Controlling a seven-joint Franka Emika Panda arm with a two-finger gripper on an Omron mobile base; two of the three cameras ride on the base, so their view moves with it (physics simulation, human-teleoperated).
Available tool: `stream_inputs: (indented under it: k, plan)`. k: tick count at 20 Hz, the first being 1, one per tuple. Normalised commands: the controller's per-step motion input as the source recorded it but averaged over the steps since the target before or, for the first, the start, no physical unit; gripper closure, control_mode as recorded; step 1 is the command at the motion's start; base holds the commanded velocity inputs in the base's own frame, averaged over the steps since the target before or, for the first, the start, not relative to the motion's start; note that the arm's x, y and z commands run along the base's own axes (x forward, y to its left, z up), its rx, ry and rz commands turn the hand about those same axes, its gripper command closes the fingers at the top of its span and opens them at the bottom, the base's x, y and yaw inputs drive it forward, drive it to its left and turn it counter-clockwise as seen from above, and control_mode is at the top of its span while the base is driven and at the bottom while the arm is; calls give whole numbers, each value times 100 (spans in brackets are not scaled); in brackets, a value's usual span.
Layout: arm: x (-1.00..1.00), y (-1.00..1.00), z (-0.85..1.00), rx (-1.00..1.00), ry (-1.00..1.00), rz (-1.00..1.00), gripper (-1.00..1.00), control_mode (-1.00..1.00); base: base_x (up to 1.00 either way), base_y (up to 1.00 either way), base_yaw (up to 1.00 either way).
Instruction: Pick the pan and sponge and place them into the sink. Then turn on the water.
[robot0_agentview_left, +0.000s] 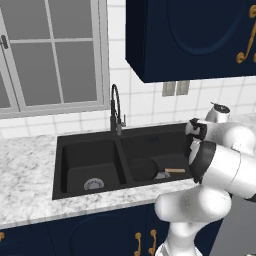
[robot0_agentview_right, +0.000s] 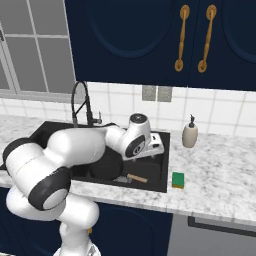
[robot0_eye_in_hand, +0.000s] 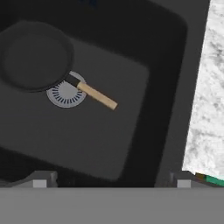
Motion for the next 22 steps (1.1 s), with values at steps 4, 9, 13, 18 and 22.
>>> stream_inputs:
  k: [4, 9, 13, 18, 22]
  plan:
    - [-49, -48, 32, 0, 1, -29, -100, -100, 0, 0, 0]
    - [-43, -50, 33, 0, 0, -16, -100, -100, 0, 0, 0]
    - [-30, -51, 3, 0, -3, -5, -100, -100, 0, 0, 0]
    - [-6, -44, -4, 1, -3, 0, -100, -100, 0, 0, 0]
    - [0, -37, -8, 3, 0, 0, -100, -100, 0, 0, 0]
